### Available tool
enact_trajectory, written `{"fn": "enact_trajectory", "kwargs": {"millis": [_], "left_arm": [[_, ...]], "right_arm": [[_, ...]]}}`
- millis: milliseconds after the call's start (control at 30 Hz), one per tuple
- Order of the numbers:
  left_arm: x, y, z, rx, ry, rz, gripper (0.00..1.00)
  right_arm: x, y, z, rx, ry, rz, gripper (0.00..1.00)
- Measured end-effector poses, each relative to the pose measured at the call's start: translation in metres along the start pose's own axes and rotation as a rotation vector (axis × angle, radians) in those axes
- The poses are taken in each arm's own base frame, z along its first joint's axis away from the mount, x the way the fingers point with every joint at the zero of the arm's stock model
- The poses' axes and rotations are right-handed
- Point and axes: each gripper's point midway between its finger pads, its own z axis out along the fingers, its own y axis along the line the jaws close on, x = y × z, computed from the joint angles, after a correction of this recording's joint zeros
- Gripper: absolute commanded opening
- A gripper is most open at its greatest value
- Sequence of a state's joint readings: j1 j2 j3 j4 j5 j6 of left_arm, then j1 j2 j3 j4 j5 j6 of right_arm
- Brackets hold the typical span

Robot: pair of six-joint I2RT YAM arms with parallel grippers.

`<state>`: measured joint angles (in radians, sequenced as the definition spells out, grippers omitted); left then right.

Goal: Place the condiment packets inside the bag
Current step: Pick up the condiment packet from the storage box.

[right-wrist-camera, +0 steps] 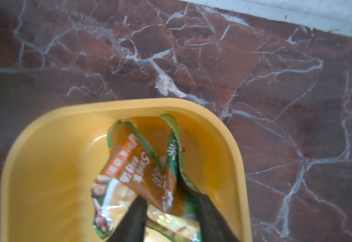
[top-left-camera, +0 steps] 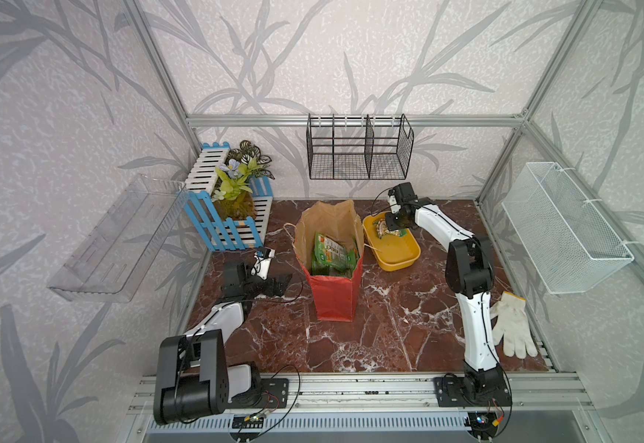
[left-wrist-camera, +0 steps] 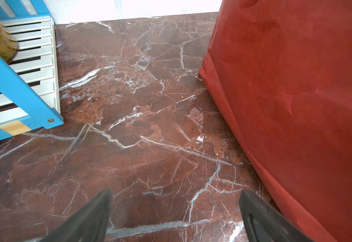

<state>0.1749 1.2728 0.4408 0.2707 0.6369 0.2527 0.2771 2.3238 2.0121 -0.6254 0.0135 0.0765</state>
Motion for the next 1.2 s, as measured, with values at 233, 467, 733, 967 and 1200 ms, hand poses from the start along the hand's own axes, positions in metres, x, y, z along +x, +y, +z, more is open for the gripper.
{"fn": "enact_trajectory", "kwargs": {"millis": [233, 467, 733, 967, 1200], "left_arm": [[0.0, 0.0, 0.0, 0.0, 0.0, 0.0, 0.99], [0.0, 0.0, 0.0, 0.0, 0.0, 0.0, 0.99], [0.0, 0.0, 0.0, 0.0, 0.0, 0.0, 0.99], [-0.001, 0.0, -0.001, -0.001, -0.004, 0.003, 0.99], [-0.003, 0.0, -0.002, -0.001, -0.009, 0.004, 0.99]], "right_arm": [[0.018, 0.001, 0.006, -0.012, 0.019, 0.009, 0.05], [0.022, 0.004, -0.031, -0.039, -0.041, 0.036, 0.0], [0.001, 0.011, -0.109, -0.101, -0.232, 0.085, 0.0], [0.004, 0.021, -0.174, -0.18, -0.356, 0.118, 0.0], [0.006, 0.063, -0.263, -0.267, -0.522, 0.043, 0.0]]}}
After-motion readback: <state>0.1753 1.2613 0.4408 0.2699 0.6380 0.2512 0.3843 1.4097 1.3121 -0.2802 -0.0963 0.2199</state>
